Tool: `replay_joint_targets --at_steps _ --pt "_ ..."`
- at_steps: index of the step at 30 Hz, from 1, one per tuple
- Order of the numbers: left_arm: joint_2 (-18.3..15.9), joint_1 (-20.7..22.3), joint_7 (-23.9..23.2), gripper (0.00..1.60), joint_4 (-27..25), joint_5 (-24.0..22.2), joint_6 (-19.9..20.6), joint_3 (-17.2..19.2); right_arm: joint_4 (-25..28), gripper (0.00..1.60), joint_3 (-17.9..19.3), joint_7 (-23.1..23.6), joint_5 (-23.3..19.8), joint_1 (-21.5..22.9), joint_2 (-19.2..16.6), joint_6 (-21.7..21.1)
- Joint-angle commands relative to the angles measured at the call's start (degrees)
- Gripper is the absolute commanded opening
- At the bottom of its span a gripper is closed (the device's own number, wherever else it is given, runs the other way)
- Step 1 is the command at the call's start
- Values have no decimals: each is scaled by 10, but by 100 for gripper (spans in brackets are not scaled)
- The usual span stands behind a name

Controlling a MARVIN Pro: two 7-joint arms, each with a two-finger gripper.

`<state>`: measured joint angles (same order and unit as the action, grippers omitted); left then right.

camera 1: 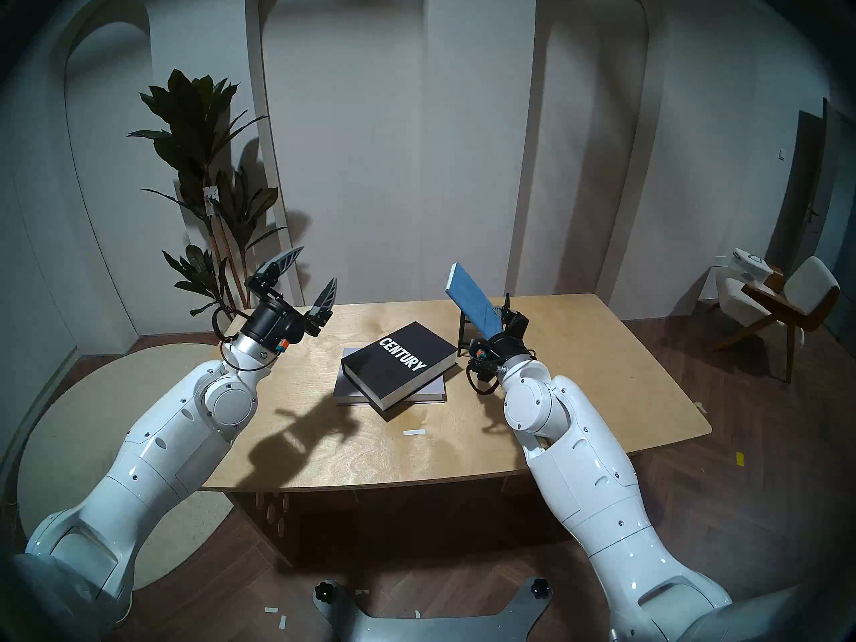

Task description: Stack the books into one stack

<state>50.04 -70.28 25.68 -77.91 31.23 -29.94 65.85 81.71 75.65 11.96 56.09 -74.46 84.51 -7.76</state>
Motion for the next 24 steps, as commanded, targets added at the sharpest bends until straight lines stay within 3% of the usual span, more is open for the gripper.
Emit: replay_joint_targets --at_steps 1,9,13,24 --pt "-4 3 -4 160 -20 -13 7 9 -11 160 9 27 35 60 11 -6" --pt "-8 -2 -19 160 -32 -27 20 12 -78 160 29 25 50 113 33 -17" --pt "-11 -6 -26 160 -39 -34 26 14 -96 160 39 16 58 120 45 -18" --pt "-19 -18 -49 160 -65 -59 53 20 -214 160 49 -14 59 181 66 -1"
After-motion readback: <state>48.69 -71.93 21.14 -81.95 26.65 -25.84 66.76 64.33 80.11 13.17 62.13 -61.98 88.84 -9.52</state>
